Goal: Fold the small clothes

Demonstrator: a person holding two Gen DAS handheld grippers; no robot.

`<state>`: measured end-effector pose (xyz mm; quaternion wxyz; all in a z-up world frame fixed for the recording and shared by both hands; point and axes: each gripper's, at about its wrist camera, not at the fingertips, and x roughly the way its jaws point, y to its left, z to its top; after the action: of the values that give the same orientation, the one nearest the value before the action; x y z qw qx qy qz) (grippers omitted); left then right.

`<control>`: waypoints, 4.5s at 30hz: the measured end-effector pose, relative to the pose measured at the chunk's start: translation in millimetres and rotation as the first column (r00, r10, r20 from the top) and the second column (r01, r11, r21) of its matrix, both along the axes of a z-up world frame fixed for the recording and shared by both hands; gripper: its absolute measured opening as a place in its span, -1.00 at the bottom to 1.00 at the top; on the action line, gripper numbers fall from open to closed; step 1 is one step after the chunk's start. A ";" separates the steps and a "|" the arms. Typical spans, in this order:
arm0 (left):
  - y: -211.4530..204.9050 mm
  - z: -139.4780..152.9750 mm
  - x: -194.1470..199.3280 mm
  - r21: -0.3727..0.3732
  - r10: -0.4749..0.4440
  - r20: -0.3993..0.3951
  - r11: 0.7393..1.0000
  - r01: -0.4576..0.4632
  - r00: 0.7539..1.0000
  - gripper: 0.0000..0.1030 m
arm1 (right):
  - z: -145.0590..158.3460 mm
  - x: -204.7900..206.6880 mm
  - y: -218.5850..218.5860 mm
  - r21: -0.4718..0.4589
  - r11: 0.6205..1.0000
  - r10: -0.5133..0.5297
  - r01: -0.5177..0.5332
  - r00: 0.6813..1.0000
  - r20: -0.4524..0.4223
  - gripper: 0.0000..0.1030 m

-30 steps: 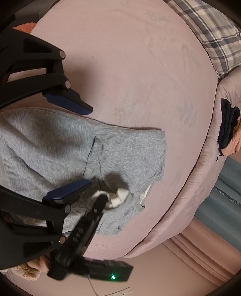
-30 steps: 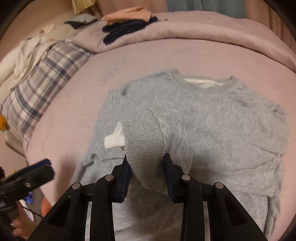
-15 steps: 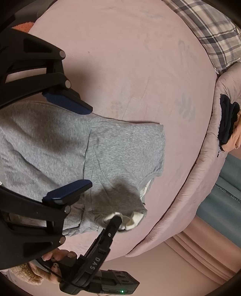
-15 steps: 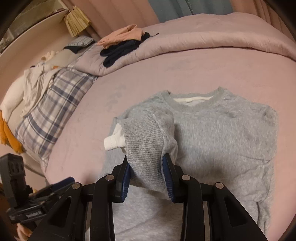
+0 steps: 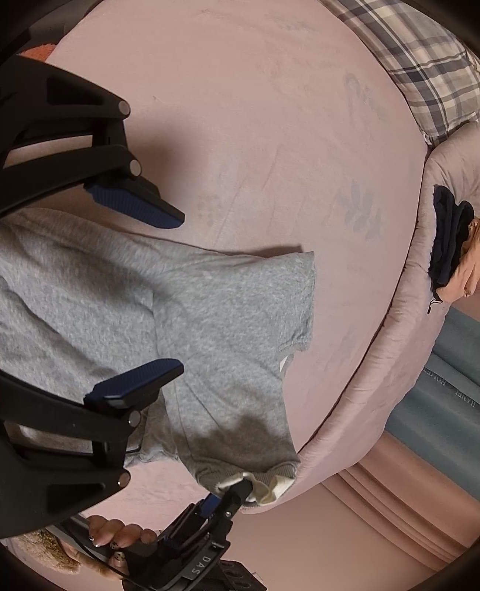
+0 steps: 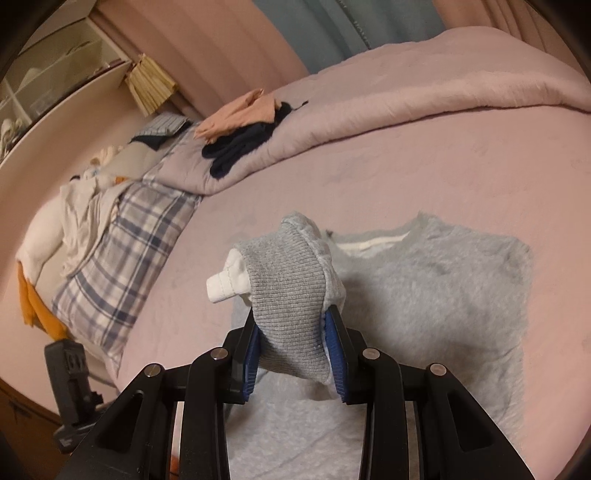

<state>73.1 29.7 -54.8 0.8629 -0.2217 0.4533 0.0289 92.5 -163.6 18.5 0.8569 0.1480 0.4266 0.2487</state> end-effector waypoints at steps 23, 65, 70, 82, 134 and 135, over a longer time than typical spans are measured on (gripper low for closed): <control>-11.2 -11.4 29.1 0.014 -0.052 -0.035 0.999 0.053 0.998 0.42 | -0.1 5.3 -32.7 -0.007 0.996 -0.093 0.093 0.996 0.011 -0.33; -29.4 -56.6 60.8 -0.006 -0.069 -0.168 0.998 0.069 0.983 0.42 | -73.8 16.6 -73.0 -0.086 0.978 -0.206 0.192 0.957 -0.203 -0.33; -21.4 -46.3 44.7 -0.023 -0.038 -0.139 0.999 0.035 0.990 0.42 | -66.9 10.4 -84.8 -0.144 0.958 -0.267 0.247 0.952 -0.147 -0.33; -13.3 -33.5 31.1 -0.029 0.002 -0.117 1.000 -0.006 0.993 0.42 | -57.2 12.2 -82.0 -0.187 0.946 -0.289 0.263 0.949 -0.126 0.17; -24.9 -29.6 -16.9 0.003 -0.011 -0.106 1.000 0.011 0.994 0.70 | -32.8 -58.0 -114.3 -0.260 0.910 -0.340 0.323 0.940 -0.020 0.40; -26.1 -29.9 -20.3 0.010 -0.014 -0.107 1.000 0.016 0.994 0.70 | -33.5 -63.9 -114.2 -0.265 0.910 -0.336 0.318 0.941 -0.025 0.41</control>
<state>52.7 3.6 -84.7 0.8387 -0.2117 0.5004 0.0368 28.6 -277.9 -15.0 0.8828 0.1137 0.4541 0.0388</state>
